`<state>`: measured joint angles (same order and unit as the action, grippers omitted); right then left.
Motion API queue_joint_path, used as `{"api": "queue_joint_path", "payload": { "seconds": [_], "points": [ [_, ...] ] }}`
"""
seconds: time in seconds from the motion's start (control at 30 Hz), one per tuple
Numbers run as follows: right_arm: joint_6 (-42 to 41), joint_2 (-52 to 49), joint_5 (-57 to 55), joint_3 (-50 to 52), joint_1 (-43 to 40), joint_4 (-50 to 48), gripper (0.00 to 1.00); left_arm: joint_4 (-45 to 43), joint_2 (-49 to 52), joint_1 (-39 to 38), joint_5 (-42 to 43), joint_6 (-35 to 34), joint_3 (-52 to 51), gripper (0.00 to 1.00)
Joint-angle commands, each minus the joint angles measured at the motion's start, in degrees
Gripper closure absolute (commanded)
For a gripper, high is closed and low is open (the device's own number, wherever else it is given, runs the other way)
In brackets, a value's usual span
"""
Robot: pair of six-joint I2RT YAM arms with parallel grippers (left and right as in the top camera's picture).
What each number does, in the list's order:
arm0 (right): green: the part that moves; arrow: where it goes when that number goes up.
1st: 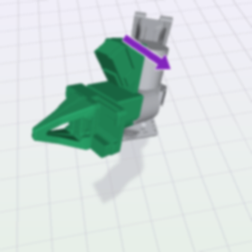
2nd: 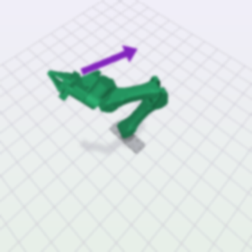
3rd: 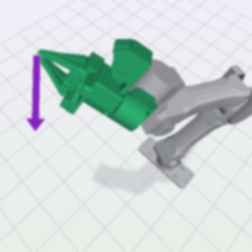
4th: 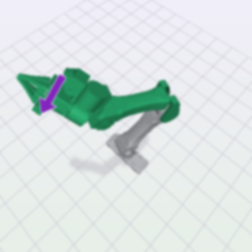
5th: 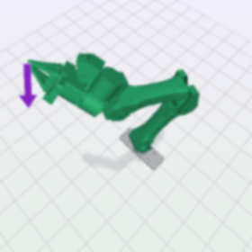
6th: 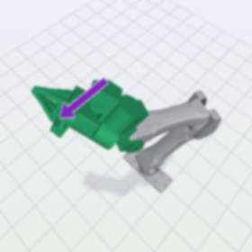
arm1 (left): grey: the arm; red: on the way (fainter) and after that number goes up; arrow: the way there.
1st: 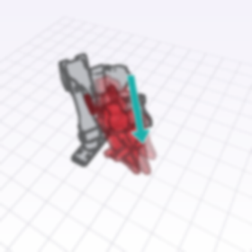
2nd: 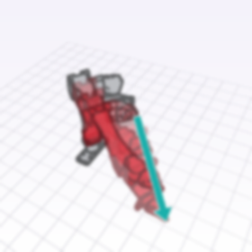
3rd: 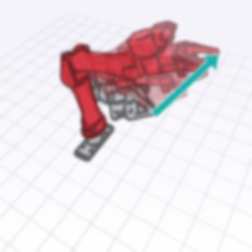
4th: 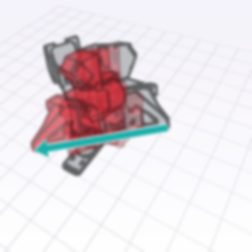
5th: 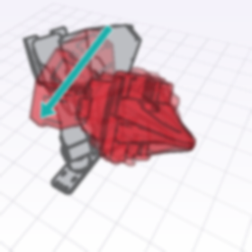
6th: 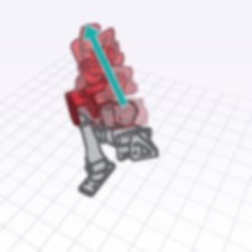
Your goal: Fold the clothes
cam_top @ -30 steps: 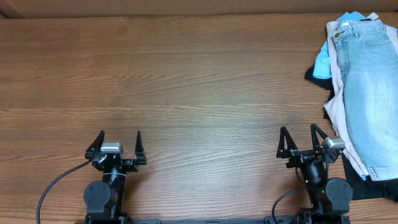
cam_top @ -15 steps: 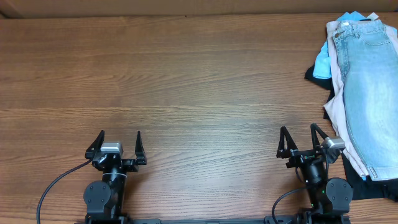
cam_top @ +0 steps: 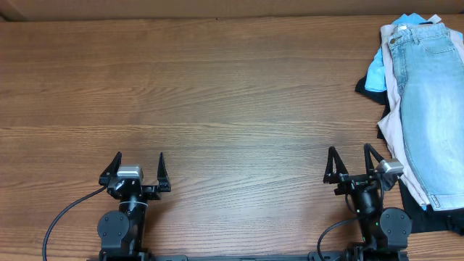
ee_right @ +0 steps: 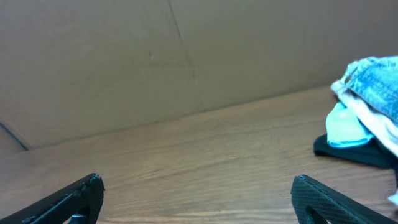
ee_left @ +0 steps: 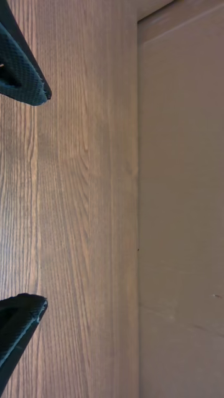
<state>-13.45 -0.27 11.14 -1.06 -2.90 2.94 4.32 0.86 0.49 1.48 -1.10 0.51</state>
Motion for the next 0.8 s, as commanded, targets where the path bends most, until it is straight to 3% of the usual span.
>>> {"api": "queue_joint_path", "payload": {
  "seconds": [0.0, 0.27, 0.77],
  "points": [
    [-0.1, 0.1, -0.8, 0.6, 0.3, -1.5, 0.00, -1.2, -0.5, 0.2, -0.6, -0.2, -0.2, 0.00],
    [-0.1, 0.1, -0.3, -0.2, 0.3, -2.5, 0.00, -7.8, -0.5, 0.2, 3.1, -2.3, 0.1, 0.00],
    [2.9, -0.5, -0.2, -11.4, 0.2, 5.7, 0.00, 7.5, 3.9, 0.2, 6.1, -3.8, 17.9, 0.00]
  ]
}}
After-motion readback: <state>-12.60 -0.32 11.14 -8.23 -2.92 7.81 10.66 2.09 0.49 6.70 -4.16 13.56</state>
